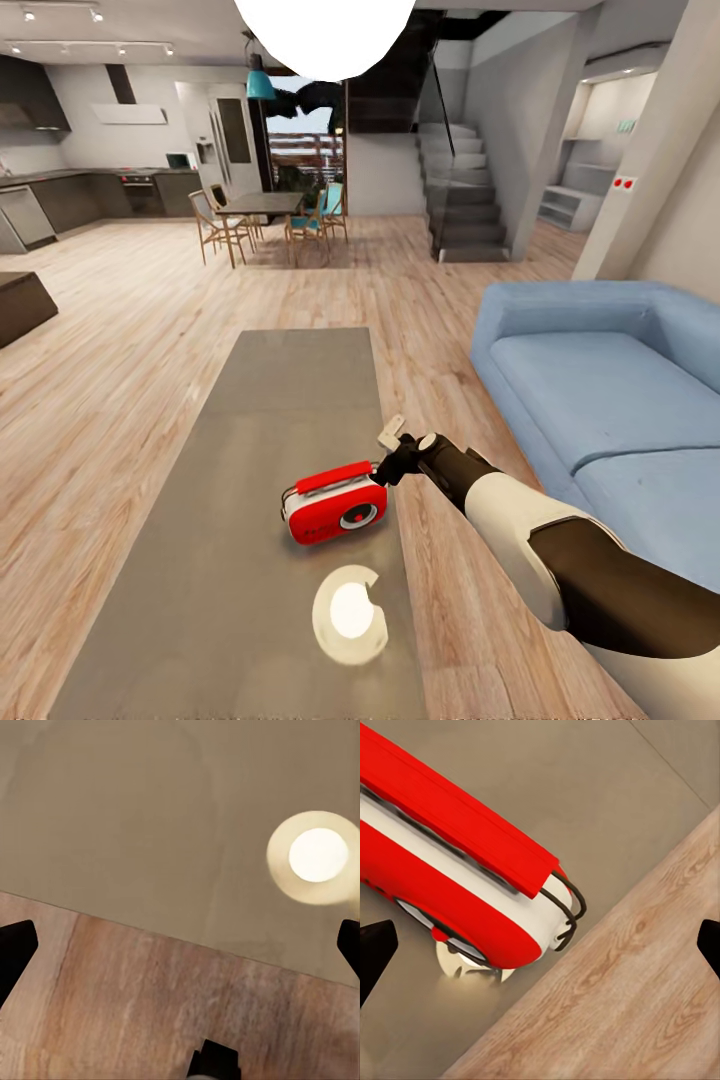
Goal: Turn on the radio receiver that's on the table in the living room.
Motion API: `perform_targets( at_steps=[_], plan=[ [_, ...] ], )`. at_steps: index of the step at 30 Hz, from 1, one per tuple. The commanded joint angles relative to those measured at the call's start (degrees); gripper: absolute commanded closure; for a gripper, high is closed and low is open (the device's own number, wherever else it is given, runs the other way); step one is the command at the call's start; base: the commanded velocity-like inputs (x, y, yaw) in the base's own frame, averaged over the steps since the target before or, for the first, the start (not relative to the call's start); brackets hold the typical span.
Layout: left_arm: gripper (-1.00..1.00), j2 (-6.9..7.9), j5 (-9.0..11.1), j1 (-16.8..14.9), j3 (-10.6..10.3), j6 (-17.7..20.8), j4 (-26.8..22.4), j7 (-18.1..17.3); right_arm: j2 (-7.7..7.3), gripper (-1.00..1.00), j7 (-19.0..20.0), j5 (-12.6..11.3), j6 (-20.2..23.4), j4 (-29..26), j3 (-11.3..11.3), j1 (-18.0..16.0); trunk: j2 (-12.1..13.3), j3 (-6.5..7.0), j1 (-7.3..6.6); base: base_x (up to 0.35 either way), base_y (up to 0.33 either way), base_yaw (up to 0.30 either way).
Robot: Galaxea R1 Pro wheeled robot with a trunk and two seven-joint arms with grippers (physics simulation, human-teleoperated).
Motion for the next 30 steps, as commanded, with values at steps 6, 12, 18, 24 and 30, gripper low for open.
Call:
perform_targets(
  at_steps=[6, 12, 18, 24, 30],
  plan=[
    [-1.00, 0.00, 0.00, 0.00, 0.00, -0.02, -0.02, 0.00, 0.00, -1.00, 0.54, -0.30, -0.46, -0.12, -0.17, 0.00, 0.00, -0.14, 0.00, 0.000, 0.000, 0.000],
    [-1.00, -0.06, 0.00, 0.00, 0.00, -0.04, -0.02, 0.00, -0.79, -1.00, 0.00, -0.41, -0.15, -0.49, -0.42, 0.00, 0.00, -0.15, 0.00, 0.000, 0.000, 0.000],
    [-1.00, -0.05, 0.00, 0.00, 0.00, -0.05, -0.03, 0.00, -1.74, -1.00, -0.70, -0.60, 0.36, -2.64, -0.53, 0.00, 0.00, -0.15, 0.00, 0.000, 0.000, 0.000],
    [-1.00, -0.08, 0.00, 0.00, 0.00, -0.05, -0.04, 0.03, -1.19, -1.00, -0.58, -0.43, 3.26, -2.87, -0.40, 0.00, 0.00, -0.15, 0.00, 0.000, 0.000, 0.000],
    [-1.00, -0.09, 0.00, 0.00, 0.00, -0.06, -0.06, 0.06, 0.00, -1.00, -1.21, -0.24, 5.69, -2.50, -0.02, 0.00, 0.00, -0.15, 0.00, 0.000, 0.000, 0.000]
  ],
)
